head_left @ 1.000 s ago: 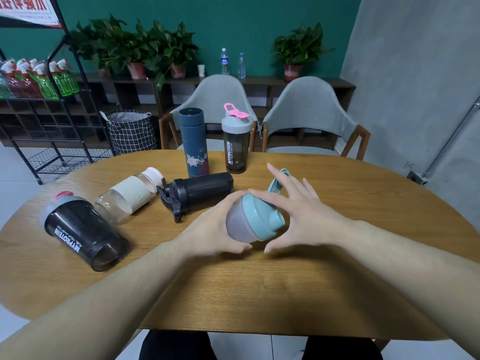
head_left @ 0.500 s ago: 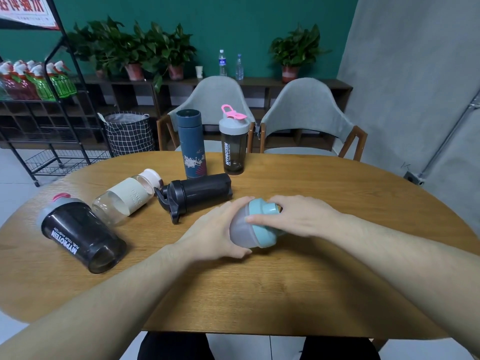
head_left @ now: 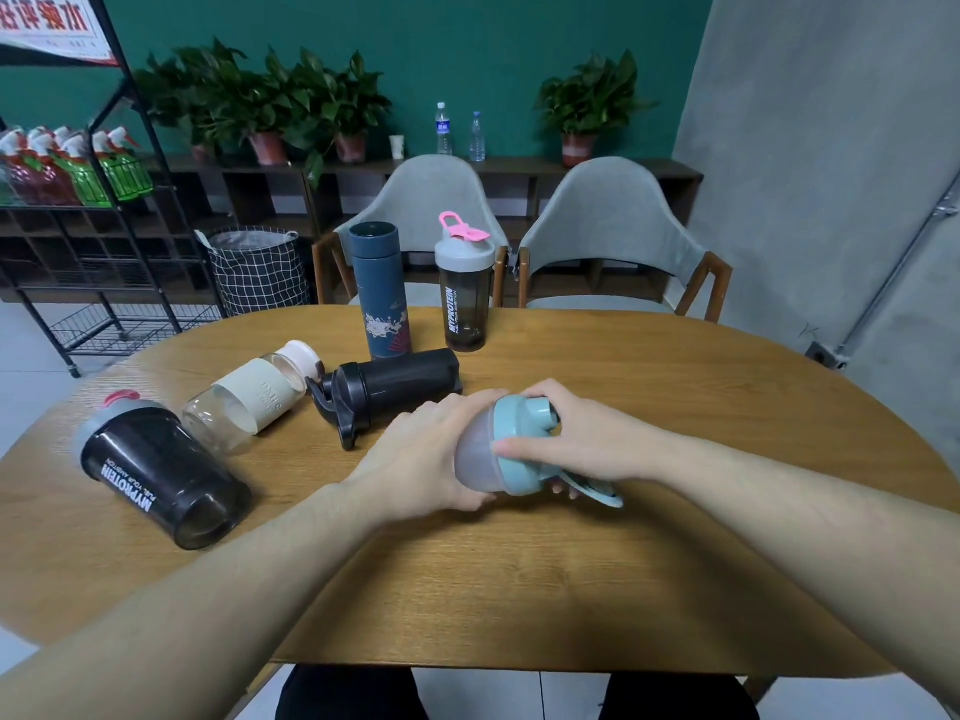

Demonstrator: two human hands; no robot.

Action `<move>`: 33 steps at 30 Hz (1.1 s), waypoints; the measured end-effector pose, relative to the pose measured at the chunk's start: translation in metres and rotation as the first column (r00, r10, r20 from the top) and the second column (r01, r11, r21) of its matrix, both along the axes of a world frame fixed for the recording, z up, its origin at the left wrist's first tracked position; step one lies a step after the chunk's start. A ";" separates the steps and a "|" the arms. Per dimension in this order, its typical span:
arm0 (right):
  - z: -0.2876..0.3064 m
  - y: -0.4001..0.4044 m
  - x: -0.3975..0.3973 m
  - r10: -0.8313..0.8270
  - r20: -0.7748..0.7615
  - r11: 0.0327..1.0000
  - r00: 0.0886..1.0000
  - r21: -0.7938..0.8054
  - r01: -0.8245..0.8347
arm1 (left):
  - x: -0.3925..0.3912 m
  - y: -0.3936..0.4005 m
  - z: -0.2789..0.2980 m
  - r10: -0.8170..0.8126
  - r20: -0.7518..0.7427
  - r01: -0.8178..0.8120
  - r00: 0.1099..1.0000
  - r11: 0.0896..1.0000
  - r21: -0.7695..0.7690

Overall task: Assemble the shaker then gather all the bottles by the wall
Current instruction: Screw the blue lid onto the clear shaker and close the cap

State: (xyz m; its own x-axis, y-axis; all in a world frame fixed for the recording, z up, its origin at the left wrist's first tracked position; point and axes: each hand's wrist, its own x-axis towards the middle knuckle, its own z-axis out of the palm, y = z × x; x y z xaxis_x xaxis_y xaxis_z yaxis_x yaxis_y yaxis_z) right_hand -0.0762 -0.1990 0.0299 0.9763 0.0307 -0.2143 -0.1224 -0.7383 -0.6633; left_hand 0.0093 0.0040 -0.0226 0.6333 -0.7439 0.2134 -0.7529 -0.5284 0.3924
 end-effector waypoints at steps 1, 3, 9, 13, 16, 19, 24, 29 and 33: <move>0.000 0.000 0.003 -0.042 -0.052 0.993 0.998 0.106 0.047 | 0.000 -0.001 0.000 0.009 0.067 -0.011 0.998 1.000 0.022; 0.002 0.000 0.004 -0.098 -0.173 0.965 0.980 0.226 0.136 | 0.001 -0.002 0.001 0.004 0.175 -0.015 0.985 0.998 0.059; 0.004 -0.006 -0.003 -0.104 -0.078 0.970 0.992 0.211 0.118 | 0.008 -0.003 0.015 -0.029 0.010 0.028 1.000 0.991 0.131; 0.015 -0.009 -0.004 0.033 0.009 0.987 0.999 0.156 -0.034 | 0.013 0.000 0.019 -0.070 -0.116 0.083 0.991 0.990 0.112; 0.015 -0.007 -0.005 0.026 -0.086 0.982 0.996 0.187 -0.009 | 0.009 -0.002 0.024 -0.073 -0.026 0.076 0.997 0.989 0.124; 0.012 -0.006 -0.007 -0.024 -0.212 0.897 0.977 0.427 0.115 | 0.004 -0.002 0.026 -0.088 0.164 0.060 0.983 0.984 0.168; 0.008 -0.014 -0.009 0.016 -0.484 0.703 0.875 0.628 0.334 | -0.001 -0.002 0.025 -0.133 0.333 0.061 0.934 0.974 0.218; -0.004 -0.020 -0.010 -0.040 -0.361 0.633 0.932 0.712 0.304 | 0.003 -0.003 0.033 -0.117 -0.113 0.126 0.987 0.989 0.083; -0.001 -0.021 -0.015 0.035 -0.102 0.649 0.994 0.758 0.055 | 0.006 0.000 0.031 -0.121 -0.423 0.101 0.898 0.992 -0.069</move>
